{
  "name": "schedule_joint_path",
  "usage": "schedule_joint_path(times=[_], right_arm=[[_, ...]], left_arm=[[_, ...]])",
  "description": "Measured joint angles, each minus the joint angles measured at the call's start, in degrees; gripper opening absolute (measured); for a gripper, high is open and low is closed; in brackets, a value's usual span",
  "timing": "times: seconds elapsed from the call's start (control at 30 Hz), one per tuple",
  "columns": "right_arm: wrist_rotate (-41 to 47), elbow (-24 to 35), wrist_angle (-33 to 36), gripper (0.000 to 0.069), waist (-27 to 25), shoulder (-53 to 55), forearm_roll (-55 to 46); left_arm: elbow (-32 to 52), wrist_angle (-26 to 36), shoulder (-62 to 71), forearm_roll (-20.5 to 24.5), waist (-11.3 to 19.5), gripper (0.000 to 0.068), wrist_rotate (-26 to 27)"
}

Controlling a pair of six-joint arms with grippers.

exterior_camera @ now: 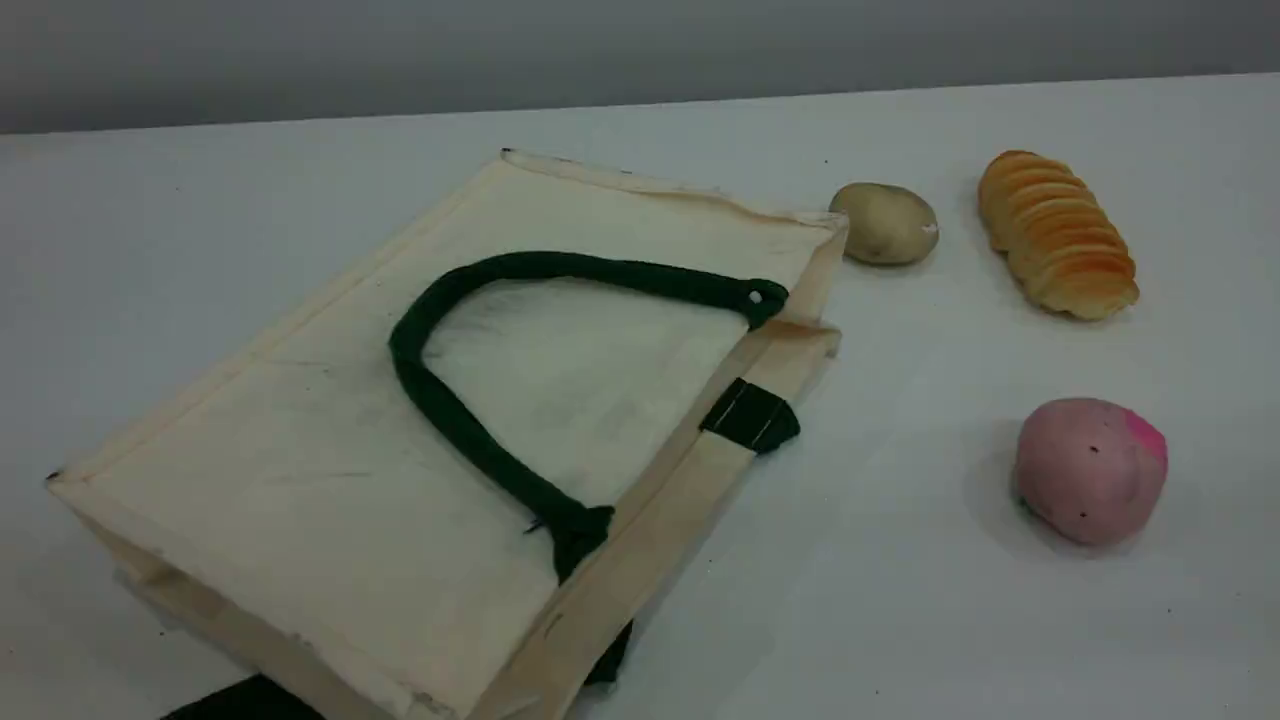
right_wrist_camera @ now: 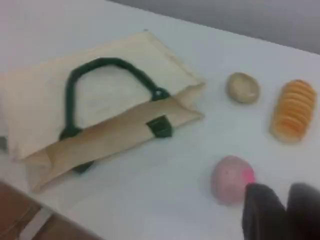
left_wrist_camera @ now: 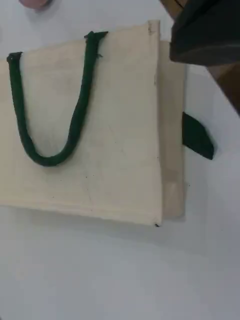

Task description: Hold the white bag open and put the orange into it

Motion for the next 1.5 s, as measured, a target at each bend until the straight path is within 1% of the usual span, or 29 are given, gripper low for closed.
schedule_joint_path(times=[0.23, 0.3, 0.37, 0.47, 0.67, 0.7, 0.77, 0.8, 1.03, 1.5], right_arm=[[0.0, -0.1, 0.0, 0.013, -13.3, 0.0, 0.0], [0.0, -0.1, 0.0, 0.0132, -17.2, 0.0, 0.0], [0.0, -0.1, 0.0, 0.0134, -21.2, 0.0, 0.0], [0.0, -0.1, 0.0, 0.0139, -25.0, 0.0, 0.0], [0.0, -0.1, 0.0, 0.0148, -25.4, 0.0, 0.0], [0.0, -0.1, 0.0, 0.015, -25.4, 0.0, 0.0], [0.0, -0.1, 0.0, 0.0151, -25.4, 0.0, 0.0], [0.0, -0.1, 0.0, 0.0151, -25.4, 0.0, 0.0], [0.0, -0.1, 0.0, 0.0154, -25.4, 0.0, 0.0], [0.0, -0.1, 0.0, 0.017, -25.4, 0.0, 0.0]], left_arm=[[0.0, 0.0, 0.0, 0.0, 0.1, 0.0011, 0.0], [0.0, 0.0, 0.0, 0.0, 1.4, 0.0014, 0.1], [0.0, 0.0, 0.0, -0.1, 3.7, 0.0015, 0.1], [0.0, 0.1, 0.0, -0.1, 8.9, 0.0018, 0.1], [0.0, 0.1, 0.0, -0.1, 20.2, 0.002, 0.2], [0.0, 0.1, 0.0, -0.1, 21.7, 0.002, 0.2], [0.0, 0.1, 0.0, -0.1, 23.8, 0.0022, 0.2], [0.0, 0.1, -0.3, -0.1, 24.3, 0.0022, 0.2], [0.0, 0.1, -6.5, -0.2, 24.6, 0.0029, 0.2], [-0.1, 0.1, -6.7, -0.2, 24.5, 0.004, 0.2]])
